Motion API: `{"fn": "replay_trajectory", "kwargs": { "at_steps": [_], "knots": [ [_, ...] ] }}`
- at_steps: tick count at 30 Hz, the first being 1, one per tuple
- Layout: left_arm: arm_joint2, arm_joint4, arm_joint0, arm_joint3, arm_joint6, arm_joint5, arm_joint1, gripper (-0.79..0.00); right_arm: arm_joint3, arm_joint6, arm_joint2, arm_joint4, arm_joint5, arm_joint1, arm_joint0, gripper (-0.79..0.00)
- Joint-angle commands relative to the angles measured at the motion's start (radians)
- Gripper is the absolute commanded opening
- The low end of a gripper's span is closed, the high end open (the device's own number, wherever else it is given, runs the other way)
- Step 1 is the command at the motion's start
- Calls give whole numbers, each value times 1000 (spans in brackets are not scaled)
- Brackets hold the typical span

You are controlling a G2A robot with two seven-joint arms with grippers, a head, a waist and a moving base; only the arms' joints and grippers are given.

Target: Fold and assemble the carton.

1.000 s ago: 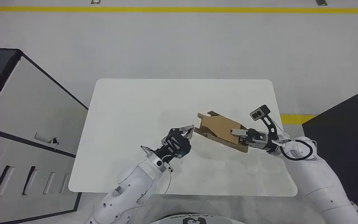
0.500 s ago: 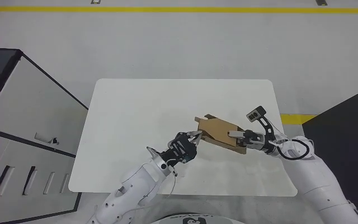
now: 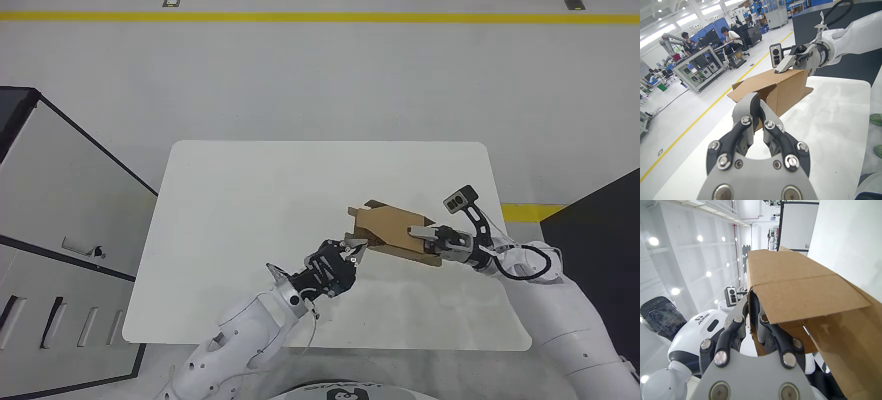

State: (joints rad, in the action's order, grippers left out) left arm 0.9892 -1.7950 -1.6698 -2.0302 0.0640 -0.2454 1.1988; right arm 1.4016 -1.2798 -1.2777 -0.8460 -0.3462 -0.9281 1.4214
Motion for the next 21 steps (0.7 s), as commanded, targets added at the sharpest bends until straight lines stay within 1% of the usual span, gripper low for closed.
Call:
{"fn": "replay_trajectory", "kwargs": {
  "at_steps": [1,10,21],
  "knots": [
    [-1,-8,4,1,0,-7,-1,-785,-1,5,-1,0,1,-1,0,-785],
    [-29,-15,21,8,7,-34,-1,-785,3,17,-8,5,9,-7,2,-785],
    [-73,-29,49,25,1,-29,4,-785,13,19,-14,7,11,-14,6,-785]
  ]
}}
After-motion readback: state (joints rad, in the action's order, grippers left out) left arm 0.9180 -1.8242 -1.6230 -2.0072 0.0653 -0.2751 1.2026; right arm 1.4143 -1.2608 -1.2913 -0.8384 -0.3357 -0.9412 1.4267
